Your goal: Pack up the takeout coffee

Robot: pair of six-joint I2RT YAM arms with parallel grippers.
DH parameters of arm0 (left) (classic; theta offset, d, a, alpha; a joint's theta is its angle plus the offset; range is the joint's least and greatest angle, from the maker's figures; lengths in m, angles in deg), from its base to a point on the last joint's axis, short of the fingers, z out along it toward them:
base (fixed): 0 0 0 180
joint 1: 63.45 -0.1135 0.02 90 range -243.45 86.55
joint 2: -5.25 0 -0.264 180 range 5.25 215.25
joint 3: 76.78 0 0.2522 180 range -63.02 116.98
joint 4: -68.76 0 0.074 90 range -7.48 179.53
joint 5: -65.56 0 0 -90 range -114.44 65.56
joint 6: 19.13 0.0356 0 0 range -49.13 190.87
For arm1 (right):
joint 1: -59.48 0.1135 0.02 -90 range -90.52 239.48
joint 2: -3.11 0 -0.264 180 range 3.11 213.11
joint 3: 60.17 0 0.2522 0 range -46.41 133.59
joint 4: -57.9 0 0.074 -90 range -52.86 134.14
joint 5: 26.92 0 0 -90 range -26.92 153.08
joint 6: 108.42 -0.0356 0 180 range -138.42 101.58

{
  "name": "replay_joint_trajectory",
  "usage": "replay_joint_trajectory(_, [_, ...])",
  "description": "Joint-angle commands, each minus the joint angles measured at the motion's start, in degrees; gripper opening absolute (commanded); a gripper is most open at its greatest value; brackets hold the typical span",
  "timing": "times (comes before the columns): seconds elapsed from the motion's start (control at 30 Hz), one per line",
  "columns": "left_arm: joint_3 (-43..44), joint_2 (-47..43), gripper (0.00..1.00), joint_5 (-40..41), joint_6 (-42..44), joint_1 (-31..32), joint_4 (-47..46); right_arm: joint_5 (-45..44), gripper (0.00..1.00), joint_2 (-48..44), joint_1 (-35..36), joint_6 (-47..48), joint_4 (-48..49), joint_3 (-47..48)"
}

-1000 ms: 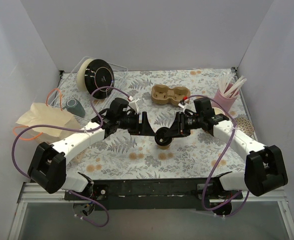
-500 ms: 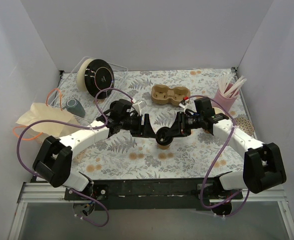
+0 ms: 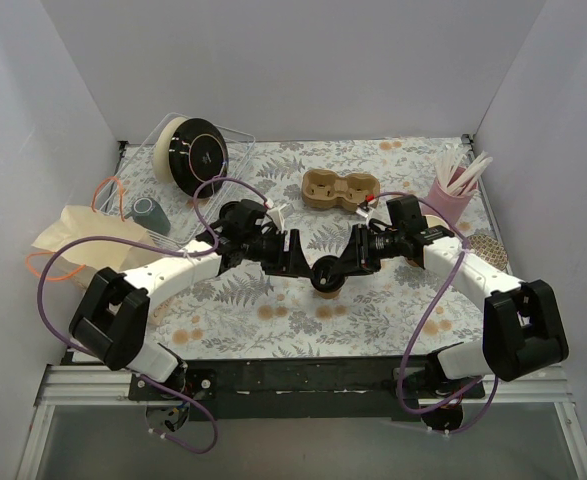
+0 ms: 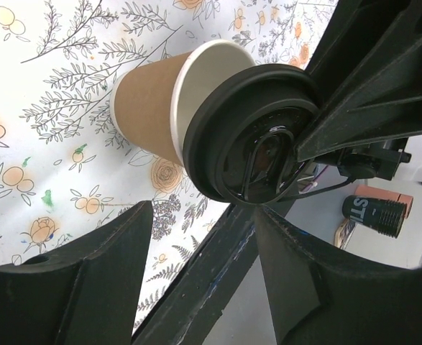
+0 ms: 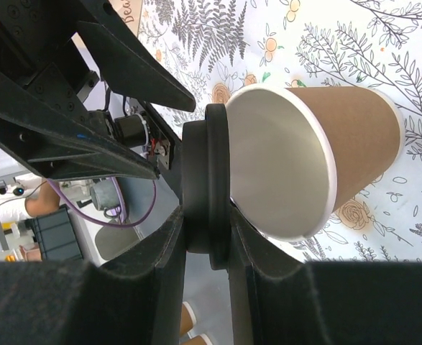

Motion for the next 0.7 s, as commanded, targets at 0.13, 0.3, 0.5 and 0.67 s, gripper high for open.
replay_joint_trajectory(0.13, [-0.46,1.05,0.58,0.04,1.09,0.66,-0.62,1.56,0.18,0.25,-0.95,1.36,0.67,0.02])
replay_joint_trajectory(0.3, [-0.11,1.58,0.58,0.05,1.27,0.84,-0.53,1.91,0.22,0.34,-1.48,1.53,0.49,0.2])
replay_joint_trajectory(0.5, [0.16,2.02,0.59,0.13,1.27,1.01,-0.53,2.17,0.31,0.52,-2.01,1.62,-0.04,0.81])
replay_joint_trajectory(0.67, [0.86,2.9,0.59,0.05,1.35,1.19,-0.45,2.26,0.34,0.43,-2.89,2.24,-1.35,1.43])
